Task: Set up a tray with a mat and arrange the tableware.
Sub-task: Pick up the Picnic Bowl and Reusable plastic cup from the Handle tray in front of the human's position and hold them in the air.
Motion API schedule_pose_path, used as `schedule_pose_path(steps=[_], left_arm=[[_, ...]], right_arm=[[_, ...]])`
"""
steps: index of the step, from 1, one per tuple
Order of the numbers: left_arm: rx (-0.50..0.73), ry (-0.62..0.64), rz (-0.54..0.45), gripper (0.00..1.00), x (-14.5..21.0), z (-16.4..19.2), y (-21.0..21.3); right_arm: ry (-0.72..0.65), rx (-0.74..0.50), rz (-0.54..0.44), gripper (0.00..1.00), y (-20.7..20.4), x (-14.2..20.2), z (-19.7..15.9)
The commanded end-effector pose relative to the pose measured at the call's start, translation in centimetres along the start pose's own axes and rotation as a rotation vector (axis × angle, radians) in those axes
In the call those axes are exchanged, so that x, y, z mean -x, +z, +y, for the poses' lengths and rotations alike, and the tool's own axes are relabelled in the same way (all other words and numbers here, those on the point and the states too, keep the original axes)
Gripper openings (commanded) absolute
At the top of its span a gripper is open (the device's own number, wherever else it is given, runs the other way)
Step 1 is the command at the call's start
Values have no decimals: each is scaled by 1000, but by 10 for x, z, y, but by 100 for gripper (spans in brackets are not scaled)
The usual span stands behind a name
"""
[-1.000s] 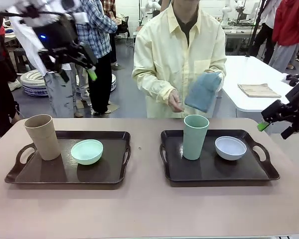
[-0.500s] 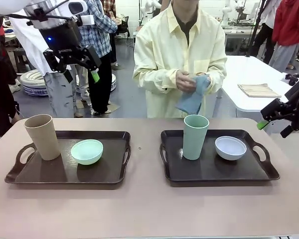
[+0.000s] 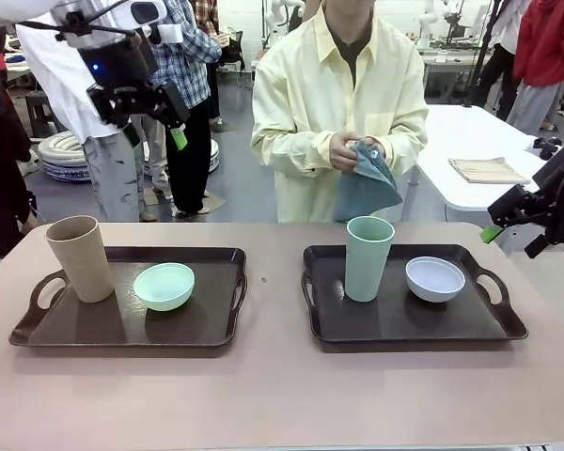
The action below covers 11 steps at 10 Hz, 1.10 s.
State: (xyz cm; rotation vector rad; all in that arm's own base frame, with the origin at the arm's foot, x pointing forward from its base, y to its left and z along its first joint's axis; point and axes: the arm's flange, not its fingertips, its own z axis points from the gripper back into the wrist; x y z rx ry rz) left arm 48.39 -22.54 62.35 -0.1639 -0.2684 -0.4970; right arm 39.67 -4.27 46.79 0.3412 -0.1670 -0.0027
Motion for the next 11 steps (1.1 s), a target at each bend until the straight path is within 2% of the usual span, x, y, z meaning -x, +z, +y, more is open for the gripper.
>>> schedule_pose_path(steps=[1, 3, 5, 6, 7, 9, 11], left_arm=[[58, -363, -15, 100, -51, -12, -6], [194, -740, 1, 100, -80, -28, -41], [328, -1080, 12, 100, -84, -57, -76], [384, -1219, -45, 100, -84, -77, -95], [431, -1219, -156, 100, -87, -95, -112], [465, -1077, -338, 100, -87, -114, -141], [488, -974, -441, 100, -79, -122, -147]], right_arm=[[6, 67, 66, 100, -2, -24, 21], [-4, 82, 92, 100, -7, -40, 30], [-33, 82, 121, 100, -15, -49, 29], [-51, 79, 121, 100, -17, -54, 26], [-58, 76, 125, 100, -19, -58, 25], [-68, 66, 131, 100, -26, -61, 26], [-82, 57, 128, 100, -27, -64, 21]])
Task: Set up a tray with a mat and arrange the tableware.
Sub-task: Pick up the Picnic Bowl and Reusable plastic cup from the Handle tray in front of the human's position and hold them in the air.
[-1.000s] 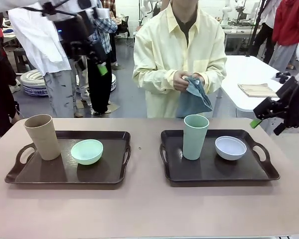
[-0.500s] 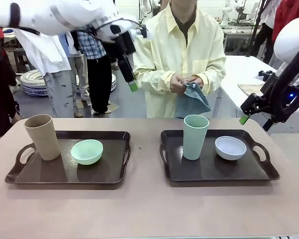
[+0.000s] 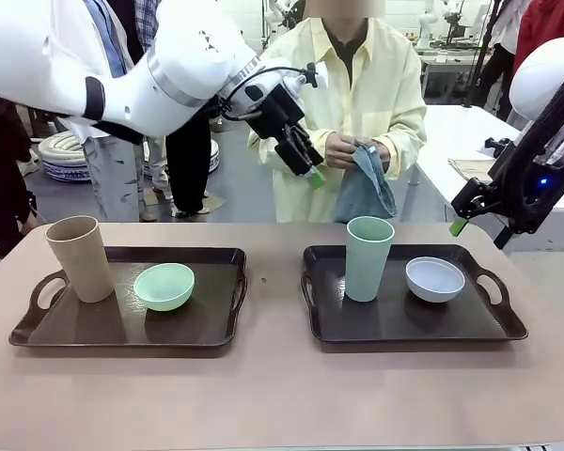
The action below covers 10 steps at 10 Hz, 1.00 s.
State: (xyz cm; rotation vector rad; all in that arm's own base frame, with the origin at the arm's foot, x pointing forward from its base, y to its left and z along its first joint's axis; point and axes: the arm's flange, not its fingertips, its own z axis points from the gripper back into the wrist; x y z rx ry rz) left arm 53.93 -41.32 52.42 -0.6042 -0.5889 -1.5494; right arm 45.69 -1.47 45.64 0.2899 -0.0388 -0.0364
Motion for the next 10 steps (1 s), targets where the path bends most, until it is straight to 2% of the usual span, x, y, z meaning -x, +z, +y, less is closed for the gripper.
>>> schedule_pose_path(steps=[1, 2, 3, 4, 8, 9, 10], left_arm=[[-88, 46, -66, 100, 15, -21, 5], [-98, 74, -58, 100, 14, -23, 4], [-47, 89, -26, 100, 10, -24, 4], [-63, 62, -57, 100, 6, -2, -2], [-65, 71, -52, 100, 7, -5, -2], [-54, 61, -89, 100, 14, 6, 2], [-56, 30, -84, 100, 30, -4, -10]], right_arm=[[-28, -9, 1, 100, 4, -7, 0], [-26, -24, -4, 100, 4, -7, -1], [-32, -34, -16, 100, 4, -7, -1], [-5, -5, -3, 100, 1, -1, -2], [-5, -5, -3, 100, 1, -1, -2], [-7, -7, -6, 100, 2, -1, -2], [-29, 20, 9, 100, -6, -6, -6]])
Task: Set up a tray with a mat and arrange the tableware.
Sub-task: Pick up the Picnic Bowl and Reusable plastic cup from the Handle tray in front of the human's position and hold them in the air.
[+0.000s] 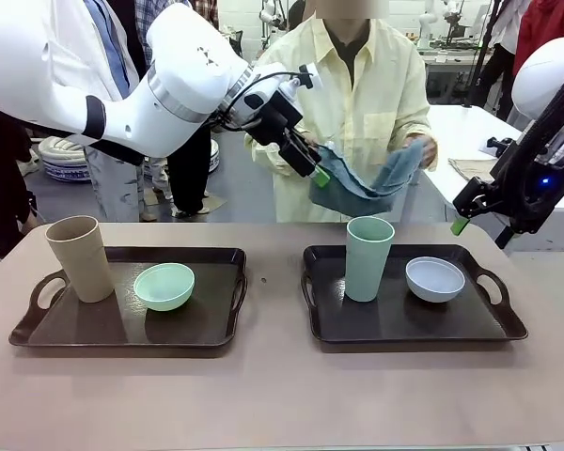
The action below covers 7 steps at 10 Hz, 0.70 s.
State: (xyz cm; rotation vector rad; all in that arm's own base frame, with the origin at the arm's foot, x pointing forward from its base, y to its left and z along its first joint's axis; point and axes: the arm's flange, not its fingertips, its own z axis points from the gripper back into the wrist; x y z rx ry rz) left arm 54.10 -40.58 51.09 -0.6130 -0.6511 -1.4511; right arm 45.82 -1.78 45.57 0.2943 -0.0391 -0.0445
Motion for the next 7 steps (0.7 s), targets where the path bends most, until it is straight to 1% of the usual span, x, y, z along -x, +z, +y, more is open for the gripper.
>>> schedule_pose_path(steps=[1, 3, 4, 5, 6, 7], left_arm=[[6, -97, -43, 100, 38, -20, -15], [-69, -144, -85, 100, 83, -39, -45], [-107, -155, -88, 100, 97, -41, -55], [-133, -178, -111, 100, 109, -39, -61], [-141, -188, -157, 100, 120, -33, -69], [-101, -215, -214, 100, 127, -29, -84]], right_arm=[[-53, 44, 42, 100, -20, -10, -10], [-72, 118, 48, 100, -49, -15, -14], [-55, 164, 27, 100, -62, -16, -10], [-53, 221, 21, 100, -73, -17, -6], [-44, 263, 11, 100, -82, -20, -3], [-33, 291, -1, 100, -87, -20, -1]])
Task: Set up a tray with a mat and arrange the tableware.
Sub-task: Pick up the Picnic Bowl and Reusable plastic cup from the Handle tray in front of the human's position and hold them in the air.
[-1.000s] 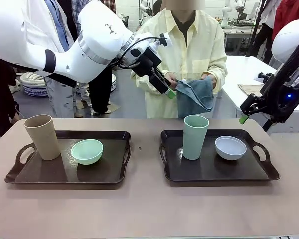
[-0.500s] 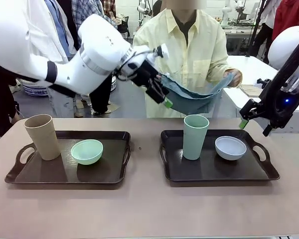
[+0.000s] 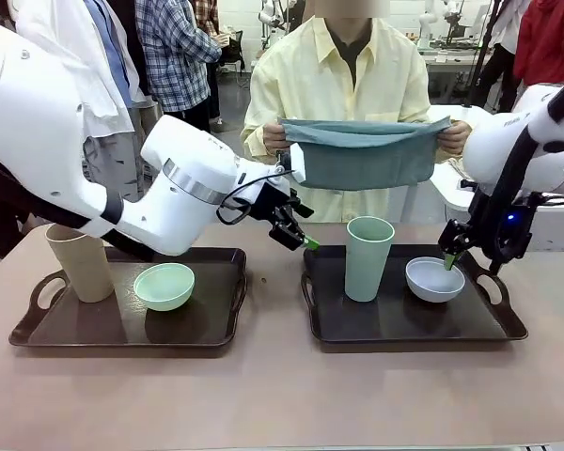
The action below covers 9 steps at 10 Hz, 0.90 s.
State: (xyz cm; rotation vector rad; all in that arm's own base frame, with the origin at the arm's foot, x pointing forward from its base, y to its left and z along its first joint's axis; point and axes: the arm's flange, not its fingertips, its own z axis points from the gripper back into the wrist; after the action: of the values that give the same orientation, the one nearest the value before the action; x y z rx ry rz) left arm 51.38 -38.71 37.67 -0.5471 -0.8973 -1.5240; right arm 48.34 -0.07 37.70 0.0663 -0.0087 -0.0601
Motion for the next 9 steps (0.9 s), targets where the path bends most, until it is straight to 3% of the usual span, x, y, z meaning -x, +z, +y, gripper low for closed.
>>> schedule_pose_path(steps=[1, 4, 9], left_arm=[[57, -56, -129, 100, 18, -8, -10], [198, 139, -85, 100, 15, -3, -38], [202, 175, -114, 100, 17, -8, -54]], right_arm=[[-12, 61, -17, 100, -7, 3, 10], [-17, 32, 9, 100, -13, -2, 9], [10, -47, 34, 100, -17, -4, 10]])
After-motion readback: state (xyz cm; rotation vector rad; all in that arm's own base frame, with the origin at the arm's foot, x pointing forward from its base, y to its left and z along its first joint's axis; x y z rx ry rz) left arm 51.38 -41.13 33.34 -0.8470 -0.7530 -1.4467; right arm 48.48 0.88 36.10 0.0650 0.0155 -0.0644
